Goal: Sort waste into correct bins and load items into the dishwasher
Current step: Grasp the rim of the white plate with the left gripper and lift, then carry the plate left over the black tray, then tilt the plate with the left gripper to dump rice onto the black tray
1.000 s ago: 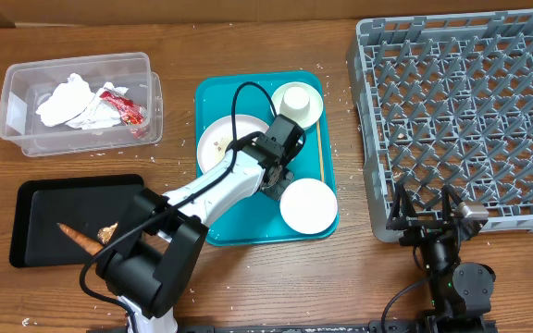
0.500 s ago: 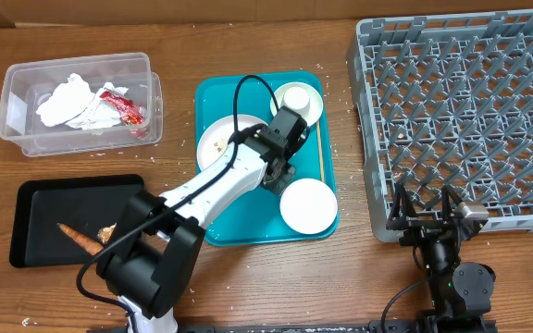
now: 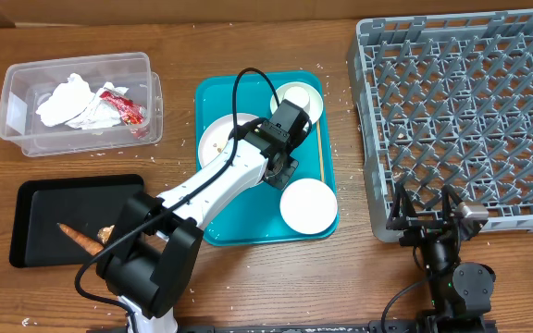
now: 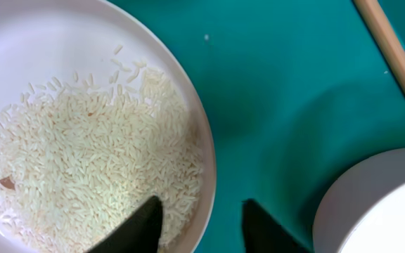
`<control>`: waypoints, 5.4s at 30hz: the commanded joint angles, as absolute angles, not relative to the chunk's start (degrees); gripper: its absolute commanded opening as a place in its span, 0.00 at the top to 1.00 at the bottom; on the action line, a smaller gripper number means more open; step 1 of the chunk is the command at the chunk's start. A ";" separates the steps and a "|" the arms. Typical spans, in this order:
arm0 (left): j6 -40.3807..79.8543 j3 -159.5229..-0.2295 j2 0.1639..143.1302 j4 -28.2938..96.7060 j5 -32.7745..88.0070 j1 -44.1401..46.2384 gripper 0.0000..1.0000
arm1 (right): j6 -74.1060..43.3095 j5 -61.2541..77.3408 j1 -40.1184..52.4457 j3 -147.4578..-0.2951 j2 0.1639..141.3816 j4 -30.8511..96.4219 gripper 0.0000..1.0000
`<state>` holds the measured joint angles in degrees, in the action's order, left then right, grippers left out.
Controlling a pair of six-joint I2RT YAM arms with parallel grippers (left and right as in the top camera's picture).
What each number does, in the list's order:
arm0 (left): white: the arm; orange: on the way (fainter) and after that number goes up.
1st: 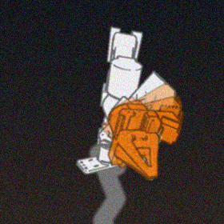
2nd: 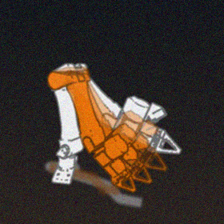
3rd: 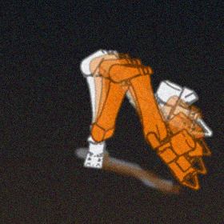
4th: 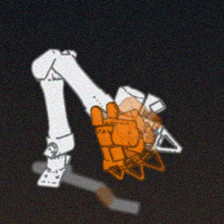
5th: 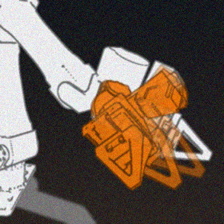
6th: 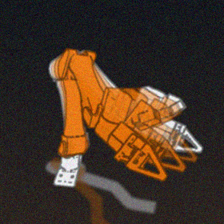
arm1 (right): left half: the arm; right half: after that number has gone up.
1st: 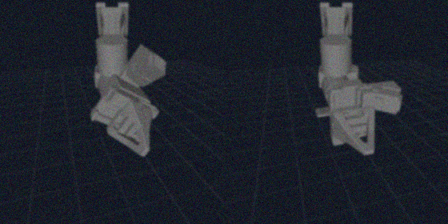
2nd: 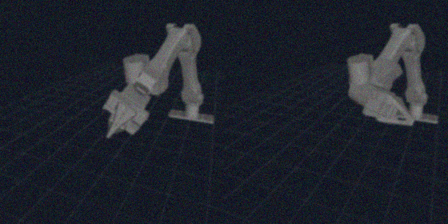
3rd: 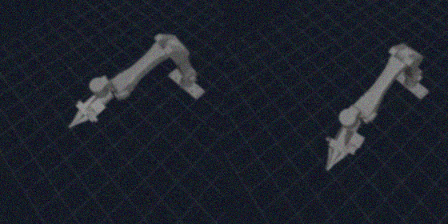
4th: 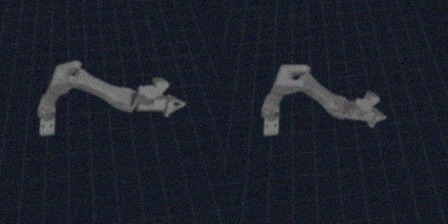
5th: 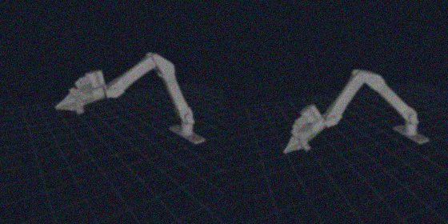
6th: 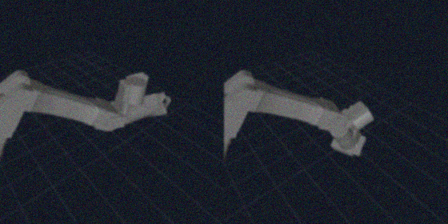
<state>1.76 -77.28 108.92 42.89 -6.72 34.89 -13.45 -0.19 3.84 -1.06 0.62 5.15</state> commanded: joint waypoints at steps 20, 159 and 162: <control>2.35 -66.74 109.40 32.73 -6.39 34.92 0.61 | -13.04 0.10 4.12 -0.45 0.16 4.84 0.00; 12.67 -78.56 84.36 65.34 39.13 -35.03 0.96 | -13.06 0.10 4.12 -0.45 0.16 4.84 0.00; 10.74 -78.56 84.36 66.26 42.44 -37.12 0.96 | -13.06 0.10 4.12 -0.45 0.16 4.84 0.00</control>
<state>14.37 -78.98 85.36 65.58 37.36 -35.00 -13.45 -0.19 3.84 -1.06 0.62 5.19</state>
